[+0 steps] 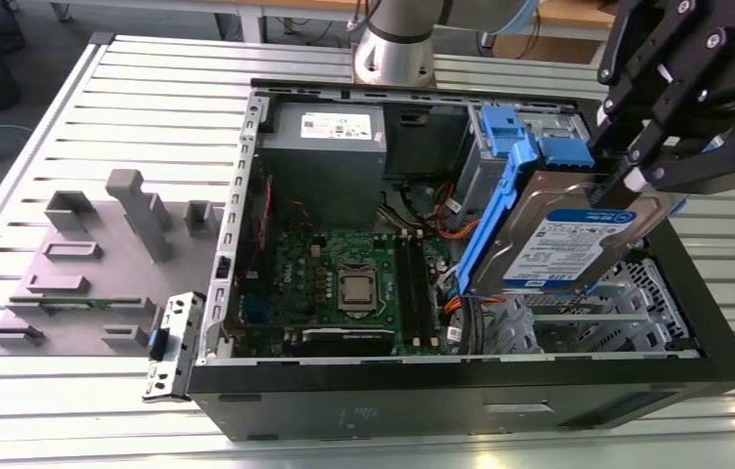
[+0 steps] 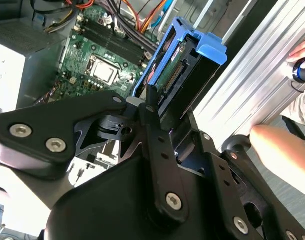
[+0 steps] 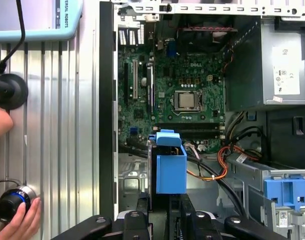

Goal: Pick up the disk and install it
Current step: 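Insert the disk into the insertion slot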

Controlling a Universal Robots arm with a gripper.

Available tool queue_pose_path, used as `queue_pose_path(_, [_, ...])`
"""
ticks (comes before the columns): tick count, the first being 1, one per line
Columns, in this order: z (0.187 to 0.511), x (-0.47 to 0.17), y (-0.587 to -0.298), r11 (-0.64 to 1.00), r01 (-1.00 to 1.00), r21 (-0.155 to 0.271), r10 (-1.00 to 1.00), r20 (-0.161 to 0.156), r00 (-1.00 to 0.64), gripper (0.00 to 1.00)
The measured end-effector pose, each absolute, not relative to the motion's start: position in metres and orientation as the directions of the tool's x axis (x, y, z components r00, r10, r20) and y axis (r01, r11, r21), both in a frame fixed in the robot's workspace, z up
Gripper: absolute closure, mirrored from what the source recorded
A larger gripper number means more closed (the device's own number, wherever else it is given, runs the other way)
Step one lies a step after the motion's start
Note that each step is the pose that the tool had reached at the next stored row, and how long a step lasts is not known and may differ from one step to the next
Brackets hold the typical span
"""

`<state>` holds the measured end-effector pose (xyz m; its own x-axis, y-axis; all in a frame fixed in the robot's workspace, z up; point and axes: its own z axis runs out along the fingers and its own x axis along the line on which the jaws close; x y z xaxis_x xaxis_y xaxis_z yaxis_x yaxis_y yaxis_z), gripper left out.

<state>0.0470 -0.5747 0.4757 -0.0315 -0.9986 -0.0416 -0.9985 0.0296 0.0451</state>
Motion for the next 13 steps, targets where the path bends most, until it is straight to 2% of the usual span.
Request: queue_pose_path(13, [0.475,0.080,-0.575,0.030,-0.999,0.046,-0.999,-0.042,-0.032,0.65])
